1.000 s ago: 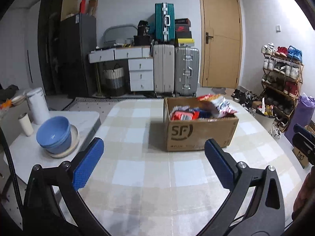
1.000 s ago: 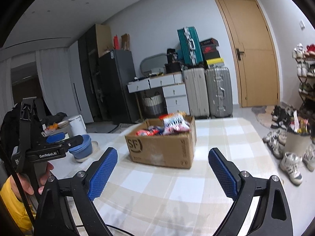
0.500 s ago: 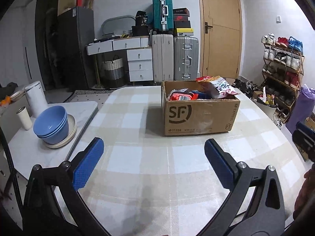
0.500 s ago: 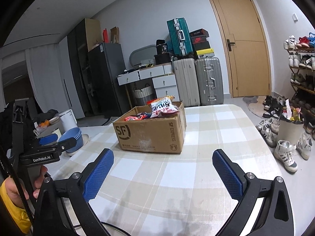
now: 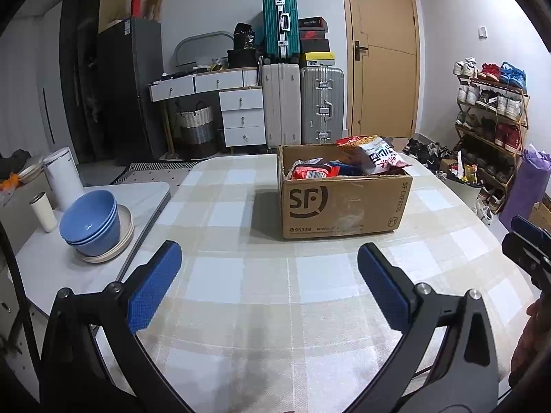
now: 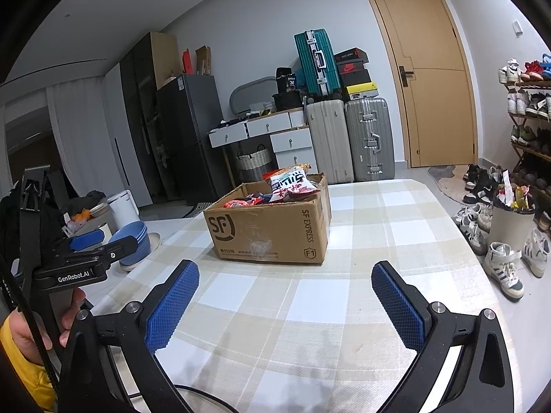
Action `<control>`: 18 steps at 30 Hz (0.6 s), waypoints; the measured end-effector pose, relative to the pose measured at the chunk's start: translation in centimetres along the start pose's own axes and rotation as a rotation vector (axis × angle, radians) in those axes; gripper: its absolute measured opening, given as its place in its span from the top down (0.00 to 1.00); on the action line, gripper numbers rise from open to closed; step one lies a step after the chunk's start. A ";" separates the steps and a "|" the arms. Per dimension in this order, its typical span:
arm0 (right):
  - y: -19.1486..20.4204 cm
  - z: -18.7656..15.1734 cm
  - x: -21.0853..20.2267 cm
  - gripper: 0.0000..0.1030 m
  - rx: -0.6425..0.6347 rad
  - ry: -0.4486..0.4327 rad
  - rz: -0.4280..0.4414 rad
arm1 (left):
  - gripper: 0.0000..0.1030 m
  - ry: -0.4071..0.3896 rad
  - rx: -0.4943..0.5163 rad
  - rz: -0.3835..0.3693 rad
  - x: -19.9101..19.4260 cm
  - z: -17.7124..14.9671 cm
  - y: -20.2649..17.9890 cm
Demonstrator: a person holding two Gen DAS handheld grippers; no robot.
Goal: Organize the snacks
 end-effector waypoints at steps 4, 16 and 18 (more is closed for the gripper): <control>0.1 -0.1 -0.2 0.01 -0.003 -0.004 0.000 | 0.01 -0.002 -0.011 -0.006 -0.4 -0.1 0.2; 0.3 -0.2 -0.2 0.01 -0.004 -0.003 0.003 | 0.01 0.001 -0.010 -0.012 -0.5 -0.1 0.2; 0.4 -0.3 -0.2 0.01 -0.004 -0.003 0.003 | 0.01 0.002 -0.007 -0.014 -0.5 -0.2 0.2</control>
Point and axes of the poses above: each gripper's, at about its wrist camera, not at the fingertips, and x roughly the way its jaws point, y to its left, z to its top, the point moved 1 cm from there along x, roughly the way its jaws point, and after that the axes turned 4 degrees about -x, right-handed, at the moved point
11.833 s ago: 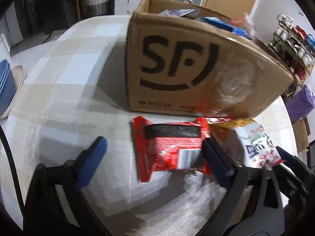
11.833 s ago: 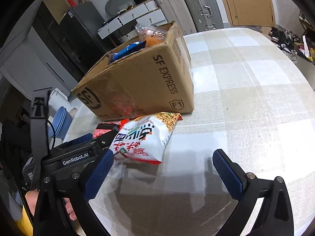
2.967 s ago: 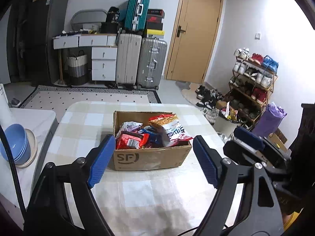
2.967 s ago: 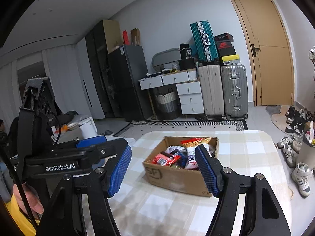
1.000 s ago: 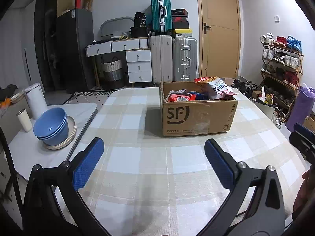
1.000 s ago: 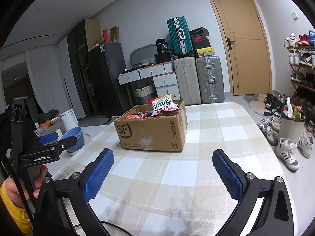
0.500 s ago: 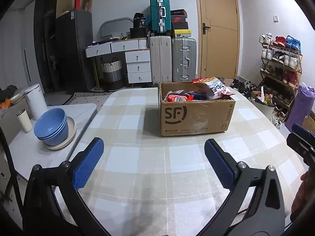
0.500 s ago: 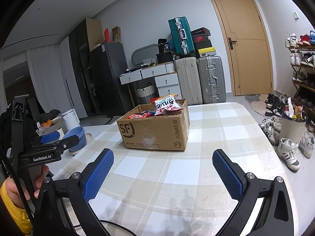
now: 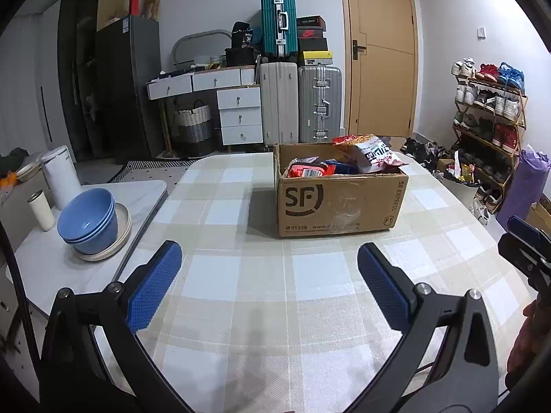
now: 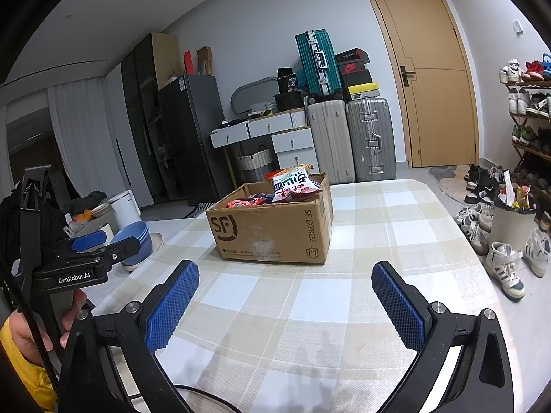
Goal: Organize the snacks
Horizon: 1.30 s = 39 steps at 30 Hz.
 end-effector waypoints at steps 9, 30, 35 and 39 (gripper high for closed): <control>0.0 0.1 0.0 0.01 0.004 0.002 -0.002 | 0.01 -0.002 -0.001 -0.006 0.0 -0.3 0.1; 0.2 -0.1 -0.4 0.01 0.008 0.013 0.006 | 0.01 0.013 0.008 -0.053 -0.1 -0.3 0.5; 0.2 -0.2 -0.4 0.01 0.012 0.015 0.007 | 0.01 0.014 0.013 -0.035 0.0 -0.2 0.4; 0.2 -0.2 -0.4 0.01 0.013 0.015 0.006 | 0.01 0.001 0.015 -0.051 -0.2 -0.2 0.3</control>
Point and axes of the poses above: each gripper's, at about its wrist camera, not at the fingertips, and x roughly the way its jaws point, y to its left, z to its top, the point moved 1 cm from there along x, roughly the way its jaws point, and after that the axes turned 4 degrees about -x, right-handed, at the moved point
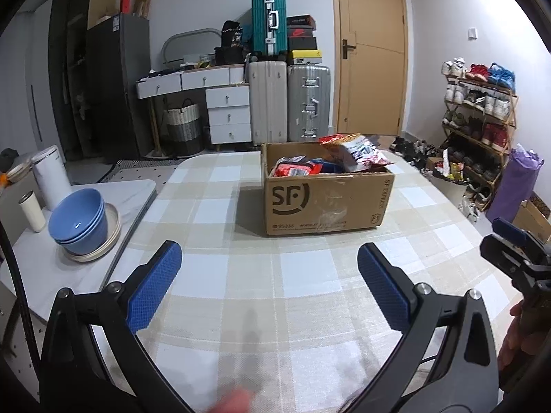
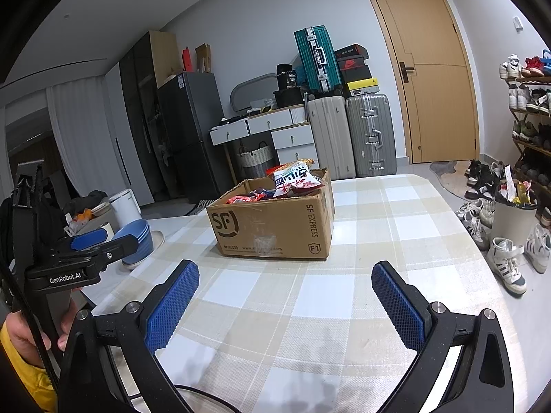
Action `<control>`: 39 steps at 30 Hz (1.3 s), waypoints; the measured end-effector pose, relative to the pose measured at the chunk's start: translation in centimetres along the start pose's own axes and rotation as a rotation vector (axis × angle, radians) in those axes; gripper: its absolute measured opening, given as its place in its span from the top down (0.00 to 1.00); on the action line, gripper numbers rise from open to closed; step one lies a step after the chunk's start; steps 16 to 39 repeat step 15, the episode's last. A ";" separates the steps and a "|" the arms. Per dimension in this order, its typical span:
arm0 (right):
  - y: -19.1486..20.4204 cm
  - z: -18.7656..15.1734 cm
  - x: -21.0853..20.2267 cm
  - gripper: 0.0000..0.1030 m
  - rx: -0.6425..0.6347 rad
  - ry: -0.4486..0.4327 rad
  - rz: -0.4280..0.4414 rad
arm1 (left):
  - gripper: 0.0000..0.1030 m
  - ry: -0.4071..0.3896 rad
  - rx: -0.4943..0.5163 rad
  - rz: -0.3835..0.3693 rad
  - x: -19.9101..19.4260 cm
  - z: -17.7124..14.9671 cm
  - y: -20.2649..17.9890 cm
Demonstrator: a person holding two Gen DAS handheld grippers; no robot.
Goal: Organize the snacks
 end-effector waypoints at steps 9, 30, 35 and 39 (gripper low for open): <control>-0.3 -0.1 0.2 0.01 0.013 0.012 0.000 | 0.01 0.013 0.003 0.038 0.6 -0.1 0.2; -0.9 -0.3 0.6 0.01 0.035 0.024 -0.001 | 0.01 0.047 -0.038 0.024 1.8 -0.5 1.1; -0.9 -0.3 0.6 0.01 0.035 0.024 -0.001 | 0.01 0.047 -0.038 0.024 1.8 -0.5 1.1; -0.9 -0.3 0.6 0.01 0.035 0.024 -0.001 | 0.01 0.047 -0.038 0.024 1.8 -0.5 1.1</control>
Point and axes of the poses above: each gripper's, at about its wrist camera, not at the fingertips, and x roughly the way its jaws point, y to its left, z to its top, the point moved 1 cm from there along x, roughly the way its jaws point, and after that the axes turned 4 degrees about -x, right-handed, at the moved point
